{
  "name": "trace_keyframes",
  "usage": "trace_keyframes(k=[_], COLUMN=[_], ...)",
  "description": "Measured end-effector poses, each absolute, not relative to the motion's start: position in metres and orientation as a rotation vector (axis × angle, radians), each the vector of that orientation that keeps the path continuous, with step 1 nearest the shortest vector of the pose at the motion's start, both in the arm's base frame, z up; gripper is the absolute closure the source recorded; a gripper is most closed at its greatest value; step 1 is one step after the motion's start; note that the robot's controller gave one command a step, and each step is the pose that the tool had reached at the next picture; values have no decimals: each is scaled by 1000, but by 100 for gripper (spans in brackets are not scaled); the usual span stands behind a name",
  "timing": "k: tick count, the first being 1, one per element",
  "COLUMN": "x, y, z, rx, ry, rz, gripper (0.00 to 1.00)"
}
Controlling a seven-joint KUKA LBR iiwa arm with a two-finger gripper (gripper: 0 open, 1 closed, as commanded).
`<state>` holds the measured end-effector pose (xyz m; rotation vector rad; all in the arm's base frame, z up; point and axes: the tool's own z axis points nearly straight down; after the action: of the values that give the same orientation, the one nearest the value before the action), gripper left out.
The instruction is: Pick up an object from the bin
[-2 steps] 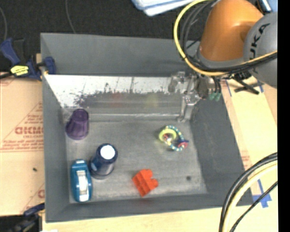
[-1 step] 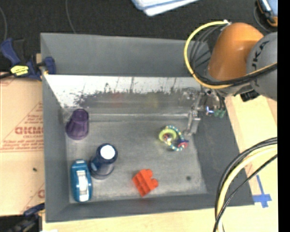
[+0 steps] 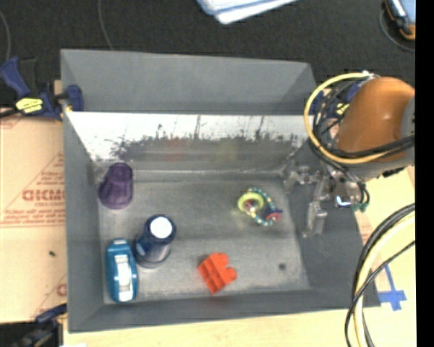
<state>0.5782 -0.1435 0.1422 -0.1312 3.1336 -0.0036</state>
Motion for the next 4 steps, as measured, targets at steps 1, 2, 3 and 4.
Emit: trace_keyframes(k=[1,2,3,4], x=[616,616,616,620], y=[-124,-106,-106,-107], z=[79,72,72,84], rx=[-424,-128,-129,-116], ry=[3108,3129,3129,3121], rz=[-3,-6,-6,-7], gripper=[0,100,100,100])
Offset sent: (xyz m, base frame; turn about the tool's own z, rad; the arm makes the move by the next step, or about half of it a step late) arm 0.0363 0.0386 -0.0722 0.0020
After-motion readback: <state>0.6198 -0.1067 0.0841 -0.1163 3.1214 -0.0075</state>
